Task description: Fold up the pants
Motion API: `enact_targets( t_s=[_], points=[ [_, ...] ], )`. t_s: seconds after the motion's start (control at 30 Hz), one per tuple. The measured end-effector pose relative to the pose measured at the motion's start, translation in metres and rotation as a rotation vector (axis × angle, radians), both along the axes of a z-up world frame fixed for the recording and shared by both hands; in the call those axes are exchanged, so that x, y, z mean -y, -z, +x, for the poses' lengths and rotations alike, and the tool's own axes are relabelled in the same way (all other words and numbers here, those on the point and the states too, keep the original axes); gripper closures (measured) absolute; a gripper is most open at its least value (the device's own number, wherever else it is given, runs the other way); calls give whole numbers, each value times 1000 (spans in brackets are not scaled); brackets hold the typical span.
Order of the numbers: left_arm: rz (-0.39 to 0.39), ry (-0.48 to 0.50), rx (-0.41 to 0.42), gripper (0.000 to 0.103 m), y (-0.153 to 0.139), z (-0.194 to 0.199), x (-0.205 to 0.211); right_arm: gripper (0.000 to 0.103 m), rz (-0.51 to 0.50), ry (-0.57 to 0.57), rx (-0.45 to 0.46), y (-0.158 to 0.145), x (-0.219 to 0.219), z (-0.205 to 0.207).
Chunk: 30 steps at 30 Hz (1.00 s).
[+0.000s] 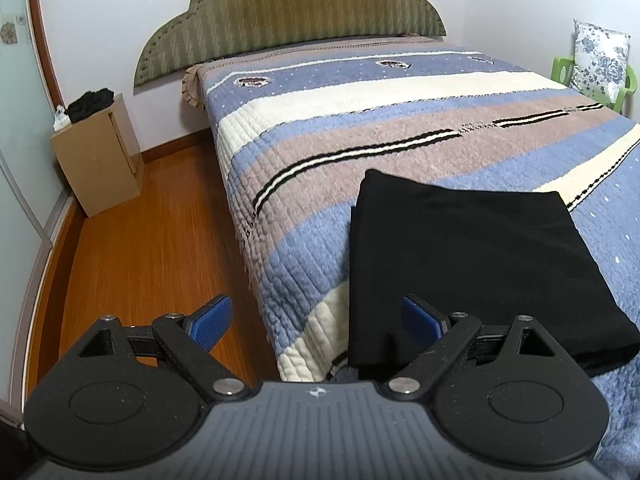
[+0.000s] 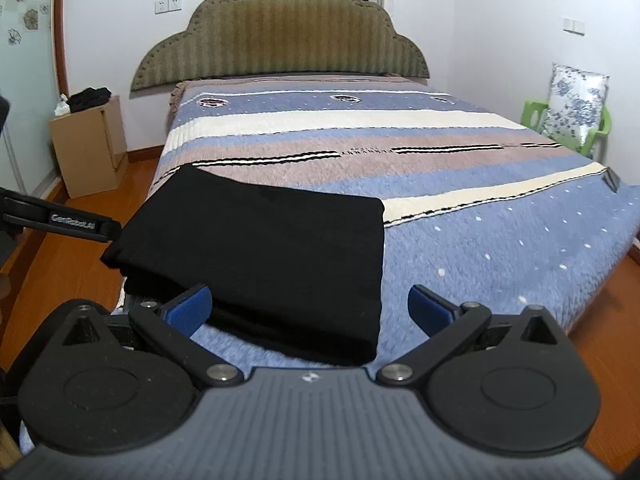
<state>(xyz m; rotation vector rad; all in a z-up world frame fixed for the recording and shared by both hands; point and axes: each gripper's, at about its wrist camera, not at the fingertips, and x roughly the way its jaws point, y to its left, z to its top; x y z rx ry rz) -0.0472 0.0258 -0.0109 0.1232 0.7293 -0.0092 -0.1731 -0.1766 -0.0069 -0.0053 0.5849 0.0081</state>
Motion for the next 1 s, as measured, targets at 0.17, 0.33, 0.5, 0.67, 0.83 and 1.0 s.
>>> enact_targets(
  t_s=[0.17,0.33,0.5,0.67,0.83,1.0],
  points=[
    [26,31,-2,11,-4,13,9,0,79,-3,-13,-3,21,21],
    [25,69,-19,11,-3,31,9,0,137,-76,-9,-4,41,42],
    [-20,125,-67,11,0,52,-4,0,227,-164,-86,3,73,73],
    [-16,187,-74,11,3,67,-19,7,369,-187,-207,17,97,106],
    [-90,243,-142,11,10,86,-26,8,428,-168,-288,34,111,133],
    [-136,266,-229,11,27,105,-26,10,495,-169,-361,49,121,153]
  ],
)
